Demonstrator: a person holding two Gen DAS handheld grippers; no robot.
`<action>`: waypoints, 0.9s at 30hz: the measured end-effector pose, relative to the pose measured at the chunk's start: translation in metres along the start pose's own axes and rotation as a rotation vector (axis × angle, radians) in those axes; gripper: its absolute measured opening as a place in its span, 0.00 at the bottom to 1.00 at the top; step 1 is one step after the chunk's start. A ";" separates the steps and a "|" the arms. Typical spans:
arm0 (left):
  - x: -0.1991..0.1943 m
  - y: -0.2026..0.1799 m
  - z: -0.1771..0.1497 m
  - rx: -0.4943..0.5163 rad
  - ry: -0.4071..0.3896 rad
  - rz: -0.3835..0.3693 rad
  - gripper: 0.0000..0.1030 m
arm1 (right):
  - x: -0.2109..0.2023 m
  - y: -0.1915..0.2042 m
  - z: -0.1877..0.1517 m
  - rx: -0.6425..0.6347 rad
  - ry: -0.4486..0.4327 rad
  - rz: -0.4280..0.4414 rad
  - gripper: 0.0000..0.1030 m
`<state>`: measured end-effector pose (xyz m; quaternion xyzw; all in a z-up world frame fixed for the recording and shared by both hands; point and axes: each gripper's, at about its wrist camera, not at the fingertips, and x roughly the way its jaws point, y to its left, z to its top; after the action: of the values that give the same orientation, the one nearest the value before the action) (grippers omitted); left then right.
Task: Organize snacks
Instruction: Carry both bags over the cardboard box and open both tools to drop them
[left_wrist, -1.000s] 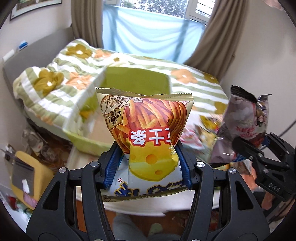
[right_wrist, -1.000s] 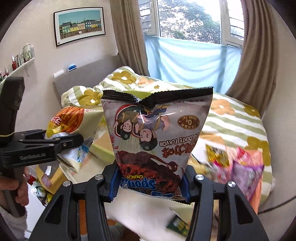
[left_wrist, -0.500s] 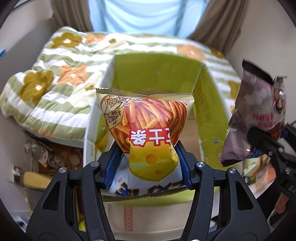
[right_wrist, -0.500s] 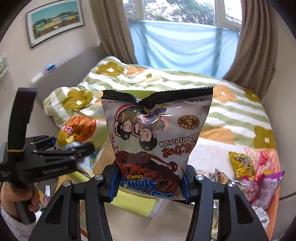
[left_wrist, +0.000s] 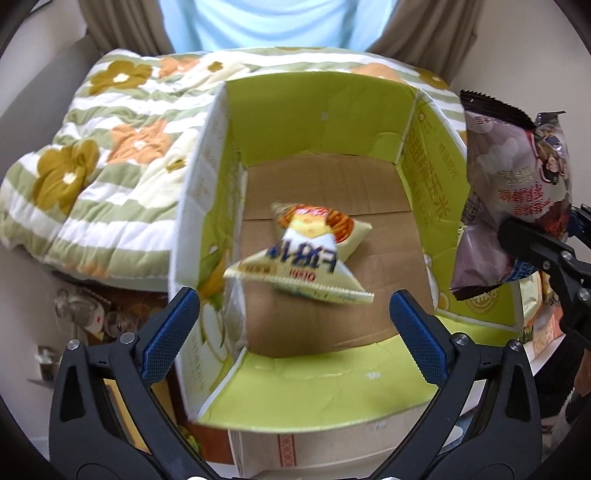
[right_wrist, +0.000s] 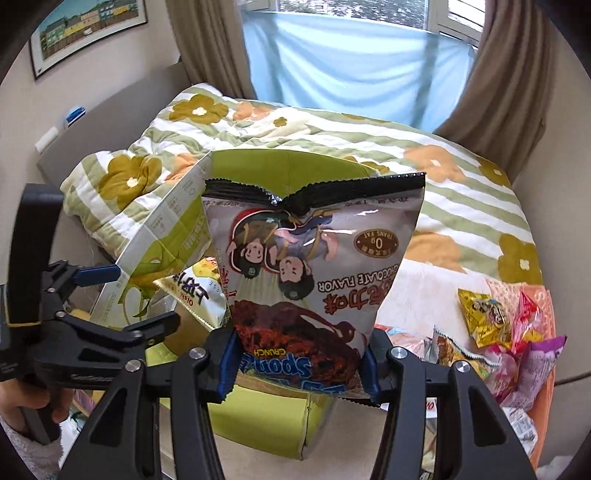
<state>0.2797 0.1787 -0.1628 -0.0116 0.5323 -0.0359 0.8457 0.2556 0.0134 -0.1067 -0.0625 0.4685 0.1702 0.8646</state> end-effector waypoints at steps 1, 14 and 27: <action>-0.005 0.002 -0.002 -0.016 -0.008 0.011 0.99 | 0.000 0.003 0.001 -0.013 -0.002 0.014 0.47; -0.024 0.029 -0.006 -0.107 -0.066 0.071 0.99 | 0.033 0.031 0.008 -0.147 0.066 0.062 0.48; -0.043 0.038 -0.017 -0.112 -0.090 0.102 0.99 | 0.024 0.027 -0.002 -0.043 0.014 0.088 0.98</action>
<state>0.2481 0.2203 -0.1335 -0.0336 0.4948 0.0375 0.8675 0.2560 0.0435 -0.1263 -0.0618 0.4730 0.2176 0.8515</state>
